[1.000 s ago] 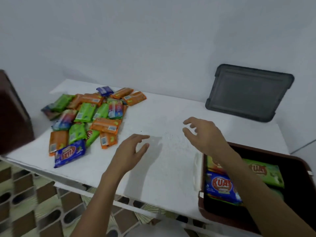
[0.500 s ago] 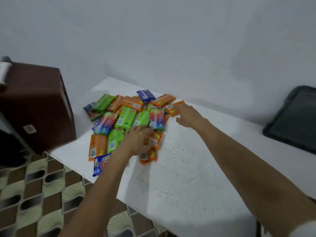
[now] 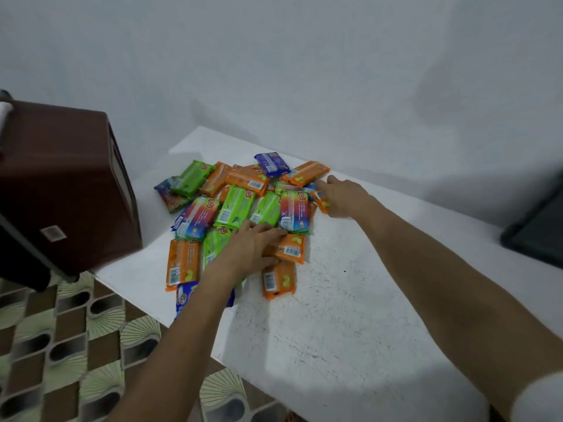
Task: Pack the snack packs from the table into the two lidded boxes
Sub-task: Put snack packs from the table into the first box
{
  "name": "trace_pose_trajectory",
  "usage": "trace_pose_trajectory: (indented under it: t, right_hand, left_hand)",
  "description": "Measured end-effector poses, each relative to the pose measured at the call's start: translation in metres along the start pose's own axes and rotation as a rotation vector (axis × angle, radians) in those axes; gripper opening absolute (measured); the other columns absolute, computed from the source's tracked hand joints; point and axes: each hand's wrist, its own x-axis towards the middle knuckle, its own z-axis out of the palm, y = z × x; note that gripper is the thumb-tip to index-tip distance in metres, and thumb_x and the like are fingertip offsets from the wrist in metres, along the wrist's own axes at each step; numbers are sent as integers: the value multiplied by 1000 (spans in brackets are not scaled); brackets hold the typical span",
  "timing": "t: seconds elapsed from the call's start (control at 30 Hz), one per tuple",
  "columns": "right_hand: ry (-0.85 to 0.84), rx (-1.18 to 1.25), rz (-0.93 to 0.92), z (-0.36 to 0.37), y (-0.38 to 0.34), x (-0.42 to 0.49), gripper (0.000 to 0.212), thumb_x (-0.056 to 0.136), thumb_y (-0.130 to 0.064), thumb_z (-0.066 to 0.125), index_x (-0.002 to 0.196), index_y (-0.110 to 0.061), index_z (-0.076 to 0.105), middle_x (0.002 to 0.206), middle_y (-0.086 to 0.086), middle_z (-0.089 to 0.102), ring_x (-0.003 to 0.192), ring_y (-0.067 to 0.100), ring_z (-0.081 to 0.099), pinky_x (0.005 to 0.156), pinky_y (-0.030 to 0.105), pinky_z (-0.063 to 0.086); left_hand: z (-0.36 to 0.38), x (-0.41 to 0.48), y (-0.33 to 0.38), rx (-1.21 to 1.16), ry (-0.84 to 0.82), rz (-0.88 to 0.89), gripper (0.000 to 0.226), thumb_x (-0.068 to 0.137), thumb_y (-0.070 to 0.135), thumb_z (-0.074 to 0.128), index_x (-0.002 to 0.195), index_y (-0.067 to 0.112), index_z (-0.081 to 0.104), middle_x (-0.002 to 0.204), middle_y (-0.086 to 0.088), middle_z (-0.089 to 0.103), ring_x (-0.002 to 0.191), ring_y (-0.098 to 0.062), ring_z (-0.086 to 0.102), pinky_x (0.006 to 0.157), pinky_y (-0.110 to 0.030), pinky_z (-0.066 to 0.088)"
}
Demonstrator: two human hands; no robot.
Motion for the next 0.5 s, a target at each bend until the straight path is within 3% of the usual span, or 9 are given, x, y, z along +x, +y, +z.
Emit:
trace_pose_trajectory:
  t: [0.17, 0.27, 0.33, 0.5]
  right_hand:
    - [76, 204, 6, -9, 12, -25, 75, 74, -21, 73, 137, -17, 31, 118, 10, 49, 101, 31, 56, 71, 34, 43]
    - [141, 461, 53, -19, 18, -53, 63, 78, -17, 70, 130, -16, 34, 108, 13, 55, 93, 30, 56, 69, 36, 46]
    - [201, 664, 109, -23, 28, -80, 52, 81, -16, 69, 124, -20, 39, 104, 10, 60, 86, 27, 59, 69, 39, 53]
    - [243, 1055, 186, -28, 50, -158, 45, 81, -5, 67, 117, -25, 50, 107, 5, 64, 91, 20, 68, 73, 40, 62]
  left_hand:
    - [-1, 2, 3, -27, 6, 34, 69, 85, 61, 58, 145, 40, 33, 139, 0, 42, 127, -26, 36, 110, -45, 27]
    - [1, -3, 10, -146, 41, 43, 65, 86, 64, 54, 143, 38, 38, 126, -2, 47, 113, -22, 49, 93, -35, 42]
    - [0, -10, 22, -279, 69, 59, 56, 90, 58, 51, 142, 41, 39, 120, -1, 46, 107, -19, 51, 85, -28, 44]
    - [-6, -29, 66, -708, 156, 150, 41, 100, 48, 39, 139, 38, 45, 130, 11, 53, 114, -8, 51, 96, -31, 44]
